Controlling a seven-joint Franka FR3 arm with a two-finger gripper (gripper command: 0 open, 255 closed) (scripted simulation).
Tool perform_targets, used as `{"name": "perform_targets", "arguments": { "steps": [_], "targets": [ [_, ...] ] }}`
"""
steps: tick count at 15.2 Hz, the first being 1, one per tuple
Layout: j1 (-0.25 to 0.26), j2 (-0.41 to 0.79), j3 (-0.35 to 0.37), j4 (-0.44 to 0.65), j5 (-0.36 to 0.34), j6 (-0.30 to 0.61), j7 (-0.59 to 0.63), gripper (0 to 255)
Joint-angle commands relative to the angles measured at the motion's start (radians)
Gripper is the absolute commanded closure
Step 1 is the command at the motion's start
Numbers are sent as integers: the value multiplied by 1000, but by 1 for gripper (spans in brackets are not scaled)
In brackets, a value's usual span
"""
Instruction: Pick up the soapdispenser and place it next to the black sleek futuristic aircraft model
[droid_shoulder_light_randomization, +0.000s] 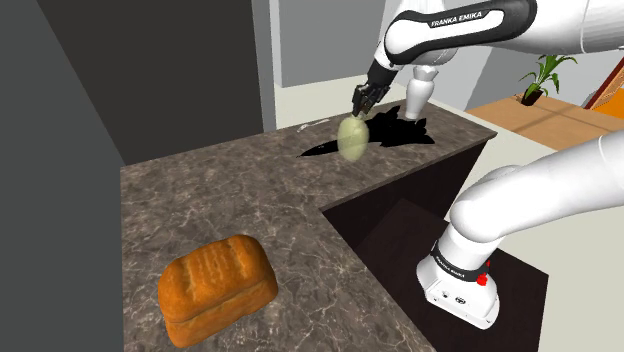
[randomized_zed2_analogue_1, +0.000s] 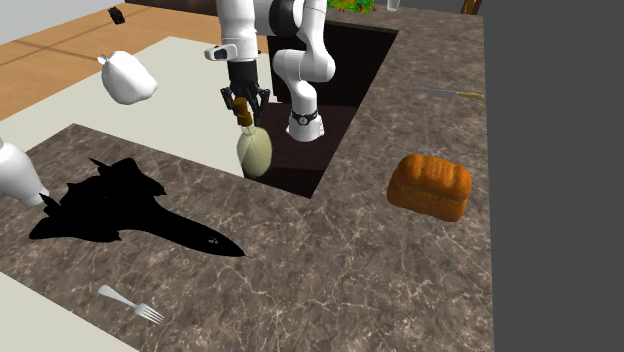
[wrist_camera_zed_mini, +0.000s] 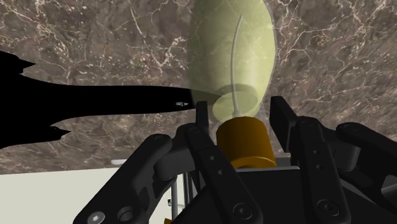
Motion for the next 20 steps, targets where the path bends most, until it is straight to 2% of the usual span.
{"name": "perform_targets", "arguments": {
  "steps": [1,20],
  "targets": [
    [1,4,-1,-24,2,29,-4,255],
    [22,111,-22,-209,36,320,-53,255]
  ]
}}
